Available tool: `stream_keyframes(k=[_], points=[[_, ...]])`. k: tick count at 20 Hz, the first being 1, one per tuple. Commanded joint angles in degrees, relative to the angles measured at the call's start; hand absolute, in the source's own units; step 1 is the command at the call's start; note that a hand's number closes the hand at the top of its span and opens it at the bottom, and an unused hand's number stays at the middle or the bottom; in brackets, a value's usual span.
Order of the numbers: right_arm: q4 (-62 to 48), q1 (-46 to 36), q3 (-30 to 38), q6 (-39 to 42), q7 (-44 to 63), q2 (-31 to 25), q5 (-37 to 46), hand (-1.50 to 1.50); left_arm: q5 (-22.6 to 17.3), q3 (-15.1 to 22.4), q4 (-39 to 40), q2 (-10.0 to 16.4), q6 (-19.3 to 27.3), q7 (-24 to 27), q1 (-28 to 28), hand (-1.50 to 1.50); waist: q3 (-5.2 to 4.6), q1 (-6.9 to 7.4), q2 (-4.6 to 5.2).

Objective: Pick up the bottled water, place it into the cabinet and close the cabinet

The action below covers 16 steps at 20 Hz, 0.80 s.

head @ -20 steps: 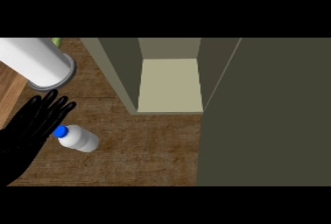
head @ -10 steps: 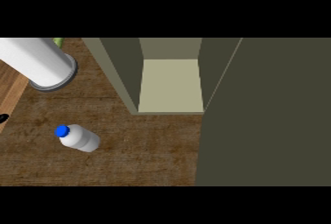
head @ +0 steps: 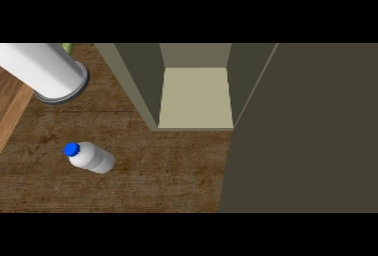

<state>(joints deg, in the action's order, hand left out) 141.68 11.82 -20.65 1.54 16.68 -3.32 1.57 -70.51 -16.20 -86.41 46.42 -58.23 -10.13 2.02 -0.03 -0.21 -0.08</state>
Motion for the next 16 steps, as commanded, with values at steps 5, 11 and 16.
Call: stream_keyframes(k=[5, 11, 16], points=[[2.12, 2.52, -2.62, -1.36, -0.48, -0.89, 3.16, -1.50, 13.41, -0.90, 0.83, -8.01, -4.10, -0.58, -3.69, -1.50, 0.03, -0.17, -0.02], [2.47, 0.73, -8.81, -4.27, 2.26, -0.58, 9.70, -1.50, 17.18, 0.52, 6.78, -10.04, -2.00, -1.97, -9.30, -1.50, 0.01, -0.46, 0.01], [6.78, -0.87, -7.66, -5.36, 6.66, -1.65, 6.68, -1.50, 32.50, -3.01, 12.49, -17.53, -6.63, 2.78, -10.88, -1.50, -0.05, -0.58, 0.08]])
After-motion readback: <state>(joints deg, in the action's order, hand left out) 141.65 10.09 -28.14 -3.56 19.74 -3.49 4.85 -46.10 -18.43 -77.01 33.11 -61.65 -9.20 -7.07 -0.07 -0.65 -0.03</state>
